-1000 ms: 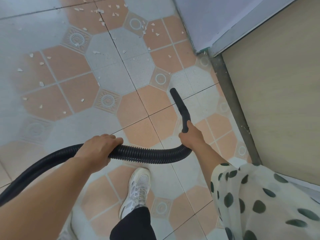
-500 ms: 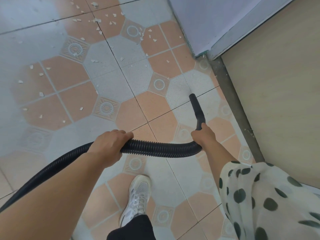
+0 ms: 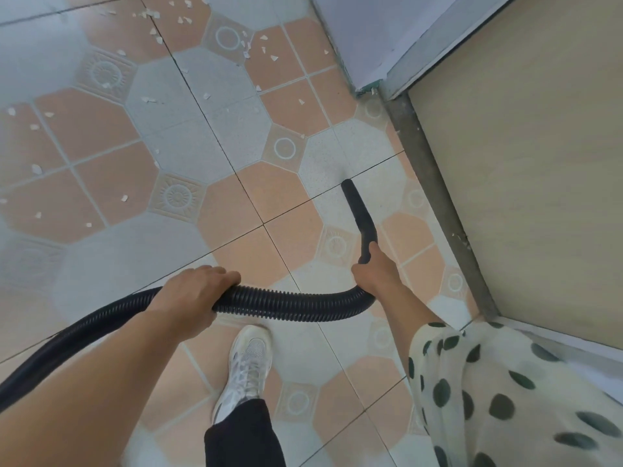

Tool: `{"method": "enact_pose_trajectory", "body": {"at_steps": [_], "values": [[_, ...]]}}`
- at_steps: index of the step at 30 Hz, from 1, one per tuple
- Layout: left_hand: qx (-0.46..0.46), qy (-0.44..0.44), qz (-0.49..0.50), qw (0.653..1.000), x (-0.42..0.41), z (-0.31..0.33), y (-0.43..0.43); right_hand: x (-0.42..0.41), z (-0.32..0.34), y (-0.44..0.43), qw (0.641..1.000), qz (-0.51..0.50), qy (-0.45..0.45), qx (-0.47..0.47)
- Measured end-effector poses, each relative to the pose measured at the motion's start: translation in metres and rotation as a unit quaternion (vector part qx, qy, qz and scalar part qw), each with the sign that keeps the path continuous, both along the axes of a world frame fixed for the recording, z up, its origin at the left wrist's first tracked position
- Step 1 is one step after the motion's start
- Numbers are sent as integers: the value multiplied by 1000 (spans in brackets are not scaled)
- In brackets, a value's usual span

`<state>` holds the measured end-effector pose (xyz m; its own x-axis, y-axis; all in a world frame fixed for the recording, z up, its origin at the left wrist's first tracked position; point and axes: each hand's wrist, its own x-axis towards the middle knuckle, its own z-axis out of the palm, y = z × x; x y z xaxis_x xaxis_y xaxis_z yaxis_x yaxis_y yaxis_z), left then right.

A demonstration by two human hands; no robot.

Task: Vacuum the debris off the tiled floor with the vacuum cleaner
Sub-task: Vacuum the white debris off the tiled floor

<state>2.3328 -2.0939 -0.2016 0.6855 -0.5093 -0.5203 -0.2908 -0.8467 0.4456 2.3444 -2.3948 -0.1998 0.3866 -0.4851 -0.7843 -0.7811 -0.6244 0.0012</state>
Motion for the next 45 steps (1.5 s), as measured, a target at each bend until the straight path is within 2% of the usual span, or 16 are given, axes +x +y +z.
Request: {"method": "enact_pose_trajectory", "body": {"at_steps": [9,16,33,45], "values": [[5,7,-41,999,-40,2,34,-65,-4,33,999,2,-14,34],[20,-1,-47,999,-40,7,42,-62,-7,39,998,25,-24,47],[13,-7,57,998,20,-4,27,58,-19,29,990,130,-52,18],[8,-4,115,993,55,-18,22,126,-32,32,986,151,-72,-6]]}}
